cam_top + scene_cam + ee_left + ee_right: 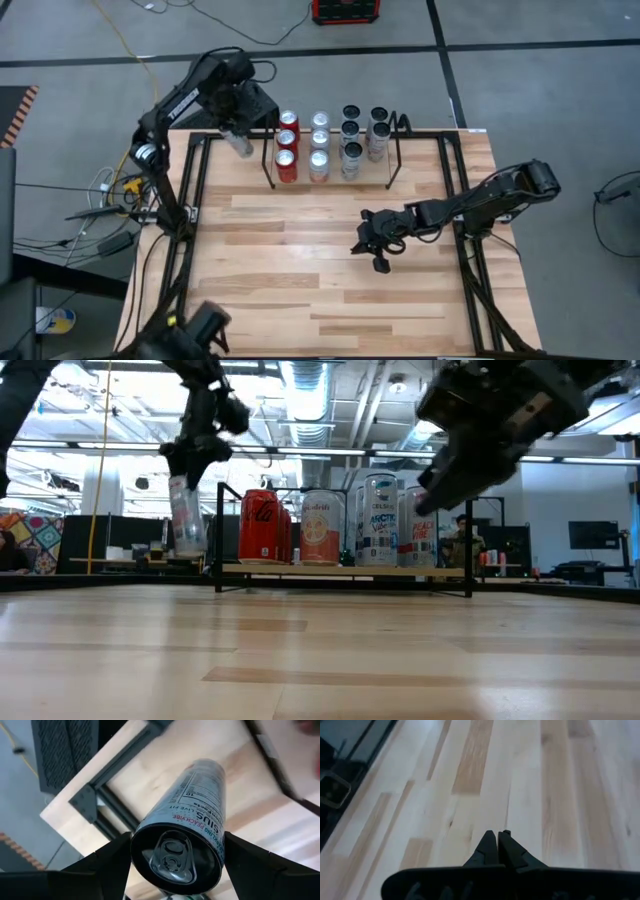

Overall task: Place canned beverage on shelf
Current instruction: Put the white pink soda can on the shelf aligned with the other white pink soda cans

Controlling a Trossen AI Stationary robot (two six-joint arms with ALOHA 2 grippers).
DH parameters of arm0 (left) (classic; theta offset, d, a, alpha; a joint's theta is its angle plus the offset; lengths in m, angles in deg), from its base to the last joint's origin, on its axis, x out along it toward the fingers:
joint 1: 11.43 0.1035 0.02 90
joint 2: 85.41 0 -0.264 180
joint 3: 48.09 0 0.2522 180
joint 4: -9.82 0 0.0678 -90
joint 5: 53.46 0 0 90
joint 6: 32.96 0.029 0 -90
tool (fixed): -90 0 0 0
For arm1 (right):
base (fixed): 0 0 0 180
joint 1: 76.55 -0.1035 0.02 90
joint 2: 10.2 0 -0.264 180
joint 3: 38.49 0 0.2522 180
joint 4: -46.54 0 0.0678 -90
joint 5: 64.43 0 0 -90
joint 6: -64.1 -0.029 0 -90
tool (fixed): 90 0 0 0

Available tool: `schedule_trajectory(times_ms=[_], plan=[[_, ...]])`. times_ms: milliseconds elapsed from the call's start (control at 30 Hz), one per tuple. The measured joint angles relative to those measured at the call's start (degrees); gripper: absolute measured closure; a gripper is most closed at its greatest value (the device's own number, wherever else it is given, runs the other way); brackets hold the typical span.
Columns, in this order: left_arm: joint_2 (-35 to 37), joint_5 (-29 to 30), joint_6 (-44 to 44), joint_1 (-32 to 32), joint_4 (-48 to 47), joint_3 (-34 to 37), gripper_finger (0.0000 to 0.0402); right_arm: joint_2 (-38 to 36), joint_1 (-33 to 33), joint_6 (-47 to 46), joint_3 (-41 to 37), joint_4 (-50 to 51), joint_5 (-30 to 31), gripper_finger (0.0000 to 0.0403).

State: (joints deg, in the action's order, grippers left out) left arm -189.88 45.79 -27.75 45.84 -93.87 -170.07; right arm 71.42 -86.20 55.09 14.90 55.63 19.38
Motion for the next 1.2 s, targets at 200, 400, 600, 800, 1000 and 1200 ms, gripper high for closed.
schedule_trajectory(times_ms=[200, 400, 600, 800, 1000, 1200], plan=[[5.31, -0.05, -1.11, -7.19, -0.14, -0.75, 0.0143, -4.57, -2.54, -1.03, -0.02, 5.38, 0.01, 0.0403], [10.71, 6.2, -2.79, -12.66, -0.19, -0.72, 0.0143, -10.79, -4.44, -1.01, 0.0, 10.49, 0.27, 0.0403], [15.74, 11.26, -4.18, -16.12, -0.16, -0.72, 0.0143, -14.48, -5.3, -1.05, 0.0, 13.64, 1.77, 0.0403], [20.31, 6.23, -5.7, -18.7, 0.62, -0.72, 0.0143, -17.14, -5.35, -2.01, 0.0, 16.65, 1.91, 0.0403], [24.22, 3.04, -7.29, -22.64, 2.2, -0.7, 0.0143, -20.87, -5.35, -3.02, -0.02, 17.86, 2.86, 0.0403], [26.38, -4.83, -9.15, -27.28, 7.53, -0.7, 0.0143, -24.54, -5.35, -3.41, 0.0, 19.21, 3.32, 0.0403]])
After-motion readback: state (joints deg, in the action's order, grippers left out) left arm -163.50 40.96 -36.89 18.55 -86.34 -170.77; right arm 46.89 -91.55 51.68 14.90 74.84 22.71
